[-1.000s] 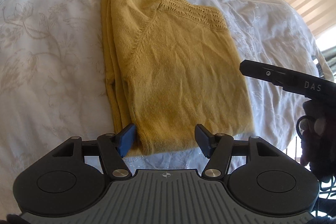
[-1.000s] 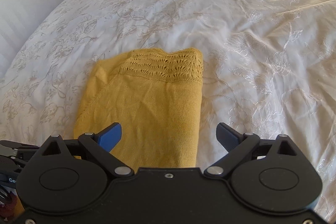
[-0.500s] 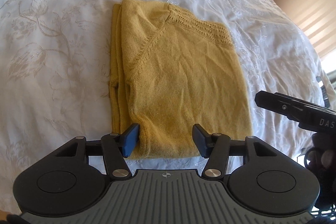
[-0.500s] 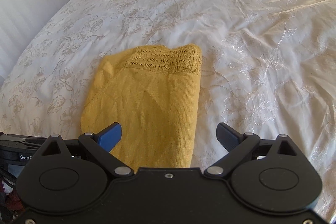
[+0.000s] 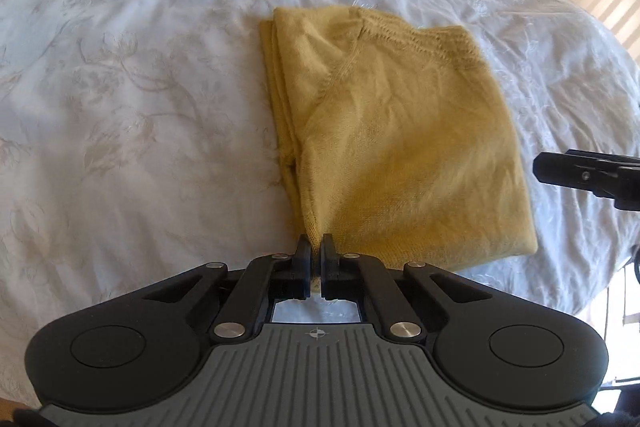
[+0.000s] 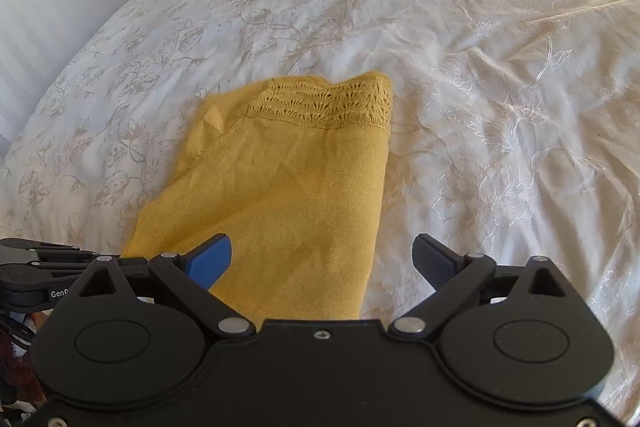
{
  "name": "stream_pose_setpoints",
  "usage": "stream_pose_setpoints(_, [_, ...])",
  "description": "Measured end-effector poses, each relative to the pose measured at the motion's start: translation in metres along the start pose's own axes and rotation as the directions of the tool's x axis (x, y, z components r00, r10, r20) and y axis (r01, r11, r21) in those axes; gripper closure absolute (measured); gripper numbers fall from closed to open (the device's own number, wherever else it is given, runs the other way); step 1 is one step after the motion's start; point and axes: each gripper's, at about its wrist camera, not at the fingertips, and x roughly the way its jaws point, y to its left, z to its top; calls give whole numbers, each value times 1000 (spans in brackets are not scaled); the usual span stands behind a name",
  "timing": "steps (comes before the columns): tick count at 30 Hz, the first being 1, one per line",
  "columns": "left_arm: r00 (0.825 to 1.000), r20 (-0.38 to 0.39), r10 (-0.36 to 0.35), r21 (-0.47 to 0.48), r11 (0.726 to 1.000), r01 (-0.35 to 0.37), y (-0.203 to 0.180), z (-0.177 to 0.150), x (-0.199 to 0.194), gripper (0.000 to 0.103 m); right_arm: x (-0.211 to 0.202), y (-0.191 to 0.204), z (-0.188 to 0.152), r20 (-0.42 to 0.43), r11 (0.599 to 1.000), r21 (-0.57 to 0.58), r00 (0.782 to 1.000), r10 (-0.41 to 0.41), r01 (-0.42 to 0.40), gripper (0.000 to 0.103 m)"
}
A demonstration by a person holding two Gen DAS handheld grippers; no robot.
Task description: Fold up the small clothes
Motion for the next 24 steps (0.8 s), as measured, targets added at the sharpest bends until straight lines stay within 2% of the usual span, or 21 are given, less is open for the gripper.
stream_pose_setpoints(3, [996,-60,-61,-73,996,57,12,5,9,92,8,2,2,-24,1000,-12,1000,-17,17,6])
stream_pose_setpoints(4, [996,-68,-65,-89,994,59,12,7,7,91,10,1,3,-29,1000,-13,999,-20,20,6])
stream_pose_setpoints(5, [997,-61,-54,-88,995,49,12,9,3,86,12,1,5,-33,1000,-14,999,-21,21,6])
stream_pose_setpoints(8, [999,29,17,-26,1000,-16,7,17,-17,77,16,-2,14,-27,999,-7,999,-32,32,5])
stream_pose_setpoints(11, [995,92,28,27,999,-30,2,33,-22,60,24,-5,24,-29,999,9,999,-43,43,5])
stream_pose_setpoints(12, [996,92,19,37,999,-23,1,39,-19,60,27,-5,26,-31,999,11,998,-47,47,5])
stream_pose_setpoints(15, [997,79,11,61,998,-15,-4,57,2,60,41,-5,31,-53,998,-4,996,-67,67,5])
stream_pose_setpoints(17, [997,68,37,71,997,-42,-4,64,19,60,51,-8,31,-79,997,-11,993,-82,82,5])
stream_pose_setpoints(19, [997,27,78,46,996,-79,5,68,33,56,61,-15,28,-116,992,-9,985,-130,129,5])
stream_pose_setpoints(20, [996,-4,91,26,996,-91,13,68,42,50,66,-21,26,-139,988,3,978,-153,155,4])
stream_pose_setpoints(22, [997,-27,77,9,997,-77,22,68,46,45,70,-33,24,-172,986,59,974,-145,157,2])
stream_pose_setpoints(24, [996,-37,78,50,996,-76,20,69,41,45,66,-38,25,-172,984,95,976,-135,152,2])
